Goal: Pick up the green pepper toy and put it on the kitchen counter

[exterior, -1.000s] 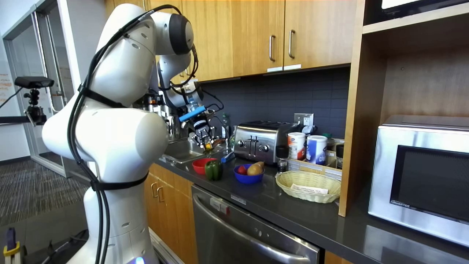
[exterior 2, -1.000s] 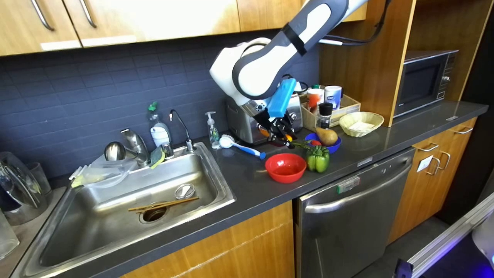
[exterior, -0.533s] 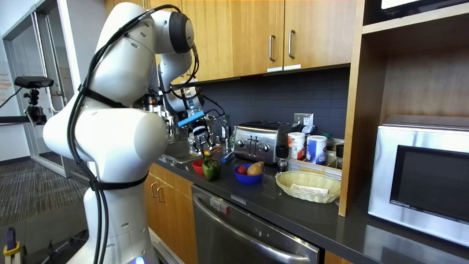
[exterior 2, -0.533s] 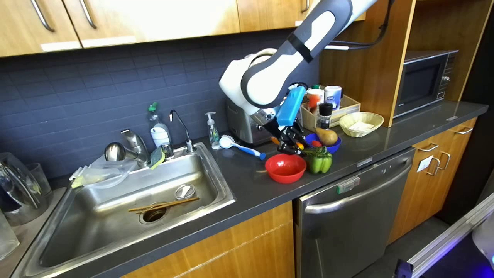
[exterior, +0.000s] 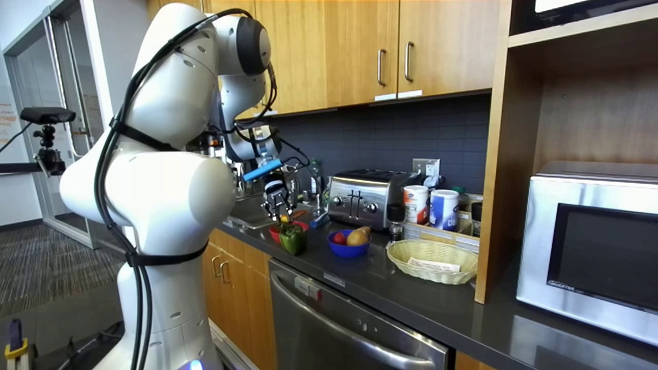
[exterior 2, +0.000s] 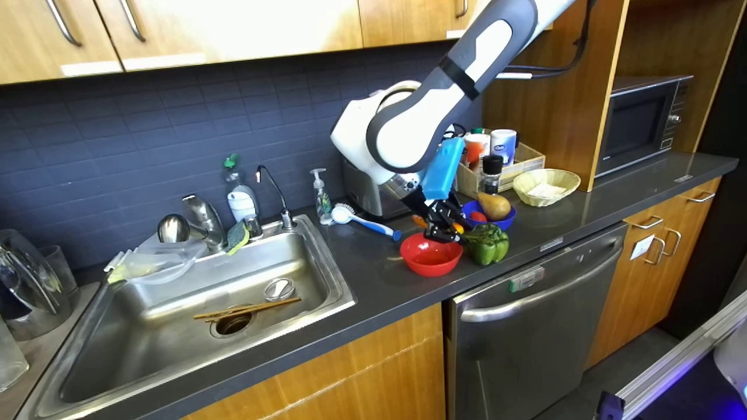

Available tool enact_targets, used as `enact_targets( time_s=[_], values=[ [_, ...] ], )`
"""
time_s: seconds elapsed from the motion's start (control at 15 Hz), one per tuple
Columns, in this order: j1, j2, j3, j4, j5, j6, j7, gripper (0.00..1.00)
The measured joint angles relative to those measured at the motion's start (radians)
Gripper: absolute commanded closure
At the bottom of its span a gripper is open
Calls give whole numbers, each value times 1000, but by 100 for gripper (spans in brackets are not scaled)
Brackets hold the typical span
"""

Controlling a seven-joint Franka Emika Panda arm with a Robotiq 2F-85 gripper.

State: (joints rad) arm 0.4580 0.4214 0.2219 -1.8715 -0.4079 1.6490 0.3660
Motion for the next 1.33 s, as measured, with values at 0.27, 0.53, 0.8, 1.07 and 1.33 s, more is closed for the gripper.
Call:
enact_targets(
  time_s=[0.27,0.53,0.8,1.07,1.33],
  values=[
    [21,-12,26,10,-2,-1,2,87],
    [39,-21,42,15,-2,-1,5,87],
    [37,-21,42,14,-2,-1,5,87],
    [37,-12,38,13,-2,-1,4,87],
    [37,14,38,12,-2,-1,4,87]
  ],
)
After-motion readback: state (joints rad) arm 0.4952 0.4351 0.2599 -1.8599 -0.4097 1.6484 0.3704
